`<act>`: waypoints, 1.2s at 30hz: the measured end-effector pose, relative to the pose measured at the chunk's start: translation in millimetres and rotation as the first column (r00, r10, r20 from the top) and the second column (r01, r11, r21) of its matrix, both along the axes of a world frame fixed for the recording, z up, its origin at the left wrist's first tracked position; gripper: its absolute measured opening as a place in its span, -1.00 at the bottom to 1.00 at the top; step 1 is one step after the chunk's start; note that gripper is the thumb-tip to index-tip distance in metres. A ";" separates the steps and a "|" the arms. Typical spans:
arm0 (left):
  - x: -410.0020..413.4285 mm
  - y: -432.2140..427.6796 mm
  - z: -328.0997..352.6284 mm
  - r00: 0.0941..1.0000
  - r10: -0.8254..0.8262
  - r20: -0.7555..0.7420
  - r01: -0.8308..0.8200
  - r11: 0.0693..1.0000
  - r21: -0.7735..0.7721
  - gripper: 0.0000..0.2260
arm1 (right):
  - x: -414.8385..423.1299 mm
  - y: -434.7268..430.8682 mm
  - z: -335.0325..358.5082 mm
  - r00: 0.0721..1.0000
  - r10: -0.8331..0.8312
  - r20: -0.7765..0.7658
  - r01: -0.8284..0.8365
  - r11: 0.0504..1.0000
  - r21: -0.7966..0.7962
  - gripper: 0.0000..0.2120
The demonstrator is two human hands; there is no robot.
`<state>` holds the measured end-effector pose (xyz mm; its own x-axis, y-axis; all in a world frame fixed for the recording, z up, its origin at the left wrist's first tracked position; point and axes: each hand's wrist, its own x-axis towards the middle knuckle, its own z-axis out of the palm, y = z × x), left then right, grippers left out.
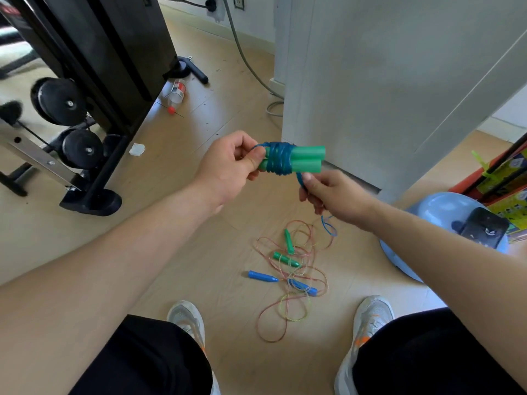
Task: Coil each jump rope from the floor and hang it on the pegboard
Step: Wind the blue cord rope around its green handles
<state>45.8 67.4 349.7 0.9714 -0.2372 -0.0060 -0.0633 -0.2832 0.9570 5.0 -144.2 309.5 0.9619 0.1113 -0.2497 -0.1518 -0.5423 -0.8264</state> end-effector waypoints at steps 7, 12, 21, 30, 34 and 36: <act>11.2 9.8 -6.0 0.949 0.148 0.279 -0.248 0.896 0.368 -0.90 | -28.2 42.2 30.5 0.951 0.262 0.165 -0.163 0.876 -0.454 -0.74; 8.3 9.4 -1.8 0.943 -0.036 0.331 -0.136 0.866 0.481 -0.89 | -17.6 28.3 55.9 0.933 0.149 0.328 0.034 0.871 -0.491 -0.74; 3.5 9.4 -0.3 0.942 -0.274 0.195 0.181 0.901 0.394 -0.88 | -2.6 1.8 46.3 0.947 0.073 0.312 0.032 0.946 -0.321 -0.79; -12.0 4.7 4.1 0.972 -0.158 -0.176 0.179 0.978 0.109 -0.94 | 0.0 6.6 47.4 0.971 0.113 0.211 -0.049 0.957 -0.285 -0.71; -11.0 4.2 7.7 0.936 -0.108 -0.336 0.127 0.991 0.036 -0.91 | -0.1 11.7 44.9 0.970 0.146 0.194 -0.082 0.950 -0.303 -0.66; -9.9 4.2 9.3 0.907 -0.172 -0.384 0.201 0.979 0.034 -0.86 | -0.5 13.4 44.6 0.970 0.159 0.184 -0.098 0.948 -0.302 -0.61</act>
<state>35.8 71.6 359.0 0.8315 -0.3991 -0.3864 0.2396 -0.3698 0.8977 4.5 -130.7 354.1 0.9777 0.1896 -0.0901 0.0897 -0.7654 -0.6373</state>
